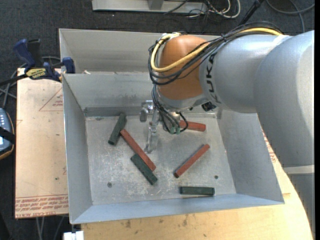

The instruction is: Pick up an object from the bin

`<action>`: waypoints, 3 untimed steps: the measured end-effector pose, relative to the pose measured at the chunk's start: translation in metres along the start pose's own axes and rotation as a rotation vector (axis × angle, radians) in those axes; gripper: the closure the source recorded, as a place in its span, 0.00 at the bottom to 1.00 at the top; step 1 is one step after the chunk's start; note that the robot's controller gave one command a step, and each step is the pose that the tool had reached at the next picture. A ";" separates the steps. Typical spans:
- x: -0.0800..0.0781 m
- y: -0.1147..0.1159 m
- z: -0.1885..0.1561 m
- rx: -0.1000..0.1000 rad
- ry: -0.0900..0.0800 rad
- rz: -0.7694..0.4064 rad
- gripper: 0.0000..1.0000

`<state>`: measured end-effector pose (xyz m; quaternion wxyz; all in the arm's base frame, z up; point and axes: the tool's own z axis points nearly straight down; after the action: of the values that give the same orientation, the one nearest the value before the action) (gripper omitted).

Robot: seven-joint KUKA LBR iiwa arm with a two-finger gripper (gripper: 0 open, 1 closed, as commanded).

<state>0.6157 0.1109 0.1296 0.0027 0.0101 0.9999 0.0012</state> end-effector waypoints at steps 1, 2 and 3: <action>0.012 0.009 0.020 0.002 0.009 0.139 0.00; 0.019 0.021 0.013 0.002 0.005 0.077 0.00; 0.019 0.036 0.049 0.001 0.003 0.278 0.00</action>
Offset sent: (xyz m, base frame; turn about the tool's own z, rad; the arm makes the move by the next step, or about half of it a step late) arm -0.0201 0.0226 -0.0127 0.0755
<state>0.5978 0.1470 0.0807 0.0009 0.1487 0.9889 0.0010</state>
